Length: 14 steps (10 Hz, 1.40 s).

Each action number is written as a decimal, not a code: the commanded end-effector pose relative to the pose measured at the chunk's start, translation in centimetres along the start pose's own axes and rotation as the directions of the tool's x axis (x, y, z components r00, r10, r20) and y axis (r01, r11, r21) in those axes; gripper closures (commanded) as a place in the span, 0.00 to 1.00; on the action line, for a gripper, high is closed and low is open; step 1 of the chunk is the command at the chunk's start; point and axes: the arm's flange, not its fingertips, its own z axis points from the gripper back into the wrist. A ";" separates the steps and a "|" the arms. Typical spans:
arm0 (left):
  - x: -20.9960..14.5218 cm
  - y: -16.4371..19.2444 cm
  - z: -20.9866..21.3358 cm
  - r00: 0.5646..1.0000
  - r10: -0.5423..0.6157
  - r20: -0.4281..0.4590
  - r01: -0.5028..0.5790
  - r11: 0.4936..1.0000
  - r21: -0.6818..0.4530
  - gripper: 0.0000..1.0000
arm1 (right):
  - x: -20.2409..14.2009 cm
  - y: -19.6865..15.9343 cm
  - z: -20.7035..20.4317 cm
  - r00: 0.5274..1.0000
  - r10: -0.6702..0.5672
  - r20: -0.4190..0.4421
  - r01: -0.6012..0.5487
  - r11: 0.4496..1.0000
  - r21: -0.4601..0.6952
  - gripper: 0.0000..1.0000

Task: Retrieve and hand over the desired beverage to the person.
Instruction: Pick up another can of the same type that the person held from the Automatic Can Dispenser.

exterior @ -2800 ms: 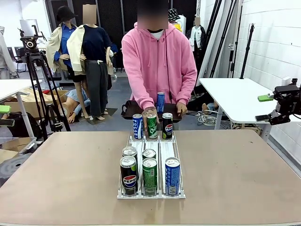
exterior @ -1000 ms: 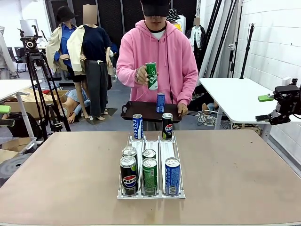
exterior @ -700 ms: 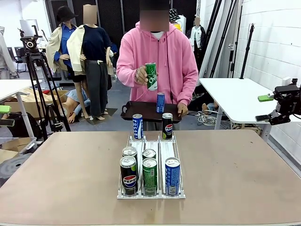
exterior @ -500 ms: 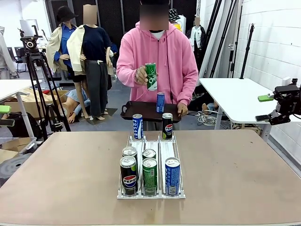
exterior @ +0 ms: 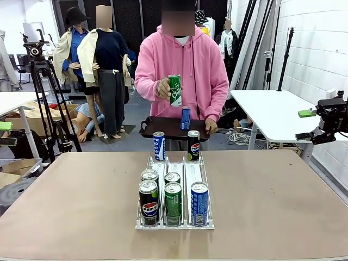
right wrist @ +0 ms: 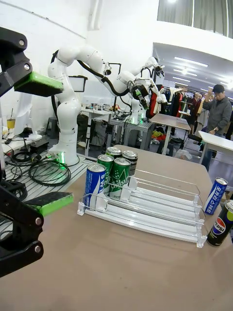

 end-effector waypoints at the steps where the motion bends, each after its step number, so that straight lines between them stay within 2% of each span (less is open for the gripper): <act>1: 0.0 -0.1 0.1 1.000 -0.003 0.011 0.003 1.000 -0.016 0.00 | 0.0 -0.2 -0.1 1.000 -0.001 0.010 0.001 1.000 -0.003 0.00; 14: 0.0 -0.1 0.1 1.000 -0.003 0.011 0.003 1.000 -0.016 0.00 | 0.0 -0.2 -0.1 1.000 -0.001 0.010 0.001 1.000 -0.003 0.00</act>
